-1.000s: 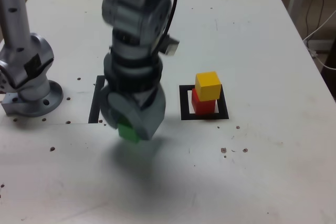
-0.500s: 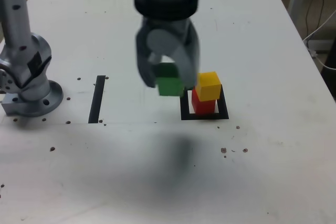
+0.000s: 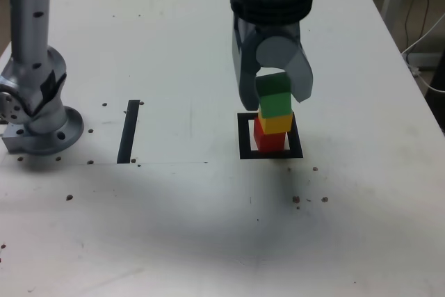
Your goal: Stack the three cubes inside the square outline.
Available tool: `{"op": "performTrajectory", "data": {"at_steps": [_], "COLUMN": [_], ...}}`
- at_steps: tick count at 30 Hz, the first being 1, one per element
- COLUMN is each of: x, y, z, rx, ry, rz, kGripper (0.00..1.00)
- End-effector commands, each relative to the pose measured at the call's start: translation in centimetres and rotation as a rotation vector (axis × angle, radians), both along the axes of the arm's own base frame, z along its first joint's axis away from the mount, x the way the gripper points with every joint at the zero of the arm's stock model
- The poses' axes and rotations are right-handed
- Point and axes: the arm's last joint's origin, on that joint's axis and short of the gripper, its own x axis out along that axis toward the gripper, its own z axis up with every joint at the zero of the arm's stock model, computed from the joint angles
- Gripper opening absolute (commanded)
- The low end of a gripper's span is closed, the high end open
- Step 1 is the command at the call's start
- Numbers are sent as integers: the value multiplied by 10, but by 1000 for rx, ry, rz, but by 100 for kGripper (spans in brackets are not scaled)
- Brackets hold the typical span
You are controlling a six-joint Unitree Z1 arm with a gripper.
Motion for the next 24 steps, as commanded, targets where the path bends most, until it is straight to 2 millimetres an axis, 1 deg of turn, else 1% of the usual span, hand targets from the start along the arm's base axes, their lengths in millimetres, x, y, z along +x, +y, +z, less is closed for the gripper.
{"op": "performTrajectory", "data": {"at_steps": [1,5,11,24], "x": [6,13,19,20], "y": [5,13,23,30], "z": [-5,-9,-12,-12], "rx": [1,6,12,22], "ry": [9,18,17,22], "rz": [-3,-2,5,14], "kGripper": [0,0,0,0]}}
